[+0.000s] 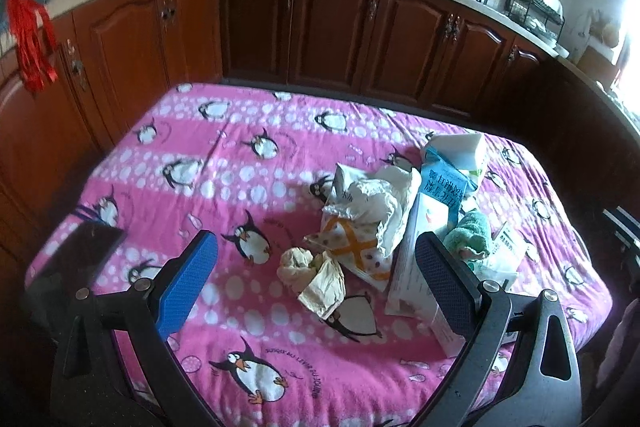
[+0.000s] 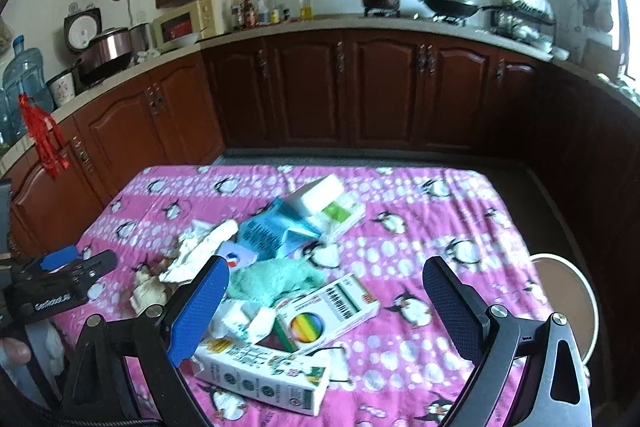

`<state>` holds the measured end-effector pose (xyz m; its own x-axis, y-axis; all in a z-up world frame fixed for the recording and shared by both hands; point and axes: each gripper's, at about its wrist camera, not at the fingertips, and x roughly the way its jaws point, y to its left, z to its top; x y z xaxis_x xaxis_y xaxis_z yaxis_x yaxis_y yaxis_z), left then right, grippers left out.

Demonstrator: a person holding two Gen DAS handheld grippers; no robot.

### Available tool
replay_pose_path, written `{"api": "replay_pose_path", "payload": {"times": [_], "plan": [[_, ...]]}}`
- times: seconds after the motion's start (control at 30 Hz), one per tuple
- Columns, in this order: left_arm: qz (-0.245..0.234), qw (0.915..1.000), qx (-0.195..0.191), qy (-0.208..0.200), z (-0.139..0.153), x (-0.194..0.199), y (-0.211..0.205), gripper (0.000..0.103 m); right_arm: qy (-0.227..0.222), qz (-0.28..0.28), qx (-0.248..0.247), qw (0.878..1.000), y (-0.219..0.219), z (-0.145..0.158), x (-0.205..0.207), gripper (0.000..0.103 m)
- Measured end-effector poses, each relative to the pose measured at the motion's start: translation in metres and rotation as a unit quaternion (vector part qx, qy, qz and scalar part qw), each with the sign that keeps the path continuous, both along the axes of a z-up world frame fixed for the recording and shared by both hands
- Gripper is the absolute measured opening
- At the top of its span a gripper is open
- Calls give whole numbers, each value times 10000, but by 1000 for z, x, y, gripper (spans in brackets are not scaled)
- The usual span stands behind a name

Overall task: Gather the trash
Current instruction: 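Grasp the white tissue with the left gripper while the right grasps the green towel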

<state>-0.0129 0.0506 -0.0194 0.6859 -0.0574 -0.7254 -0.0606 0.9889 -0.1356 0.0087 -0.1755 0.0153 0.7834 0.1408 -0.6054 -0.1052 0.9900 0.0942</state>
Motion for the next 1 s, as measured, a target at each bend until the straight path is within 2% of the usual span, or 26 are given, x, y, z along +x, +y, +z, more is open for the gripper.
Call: {"api": "replay_pose_path", "payload": {"times": [0.2,0.4,0.5,0.57,0.73,0.87,0.9,0.97,1.0], "plan": [[-247,9995,29,194,-7,20,-7,99,587,373,-91,9975,14,-20,13,101],[-613,9970,150,438,-15,55,-21,99,1214,761,-26,9897,27,-43,39,98],[-767,9950,246,594,-23,72,-29,99,1454,893,-90,9853,33,-55,53,94],[-845,9934,262,729,-29,83,-32,99,1649,924,-7,9820,33,-62,63,86],[-1035,9886,324,1045,-46,108,-40,99,2186,791,592,9708,24,-75,90,85],[-1156,9863,422,1097,-51,117,-47,98,2513,696,1137,9587,18,-83,104,85],[-1196,9853,449,1132,-53,119,-49,96,2560,673,1170,9572,18,-86,106,85],[-1241,9830,480,1269,-59,124,-51,83,2717,629,1296,9516,19,-95,111,84],[-1248,9819,432,1359,-63,126,-50,81,2784,639,1452,9473,19,-101,112,78]]}}
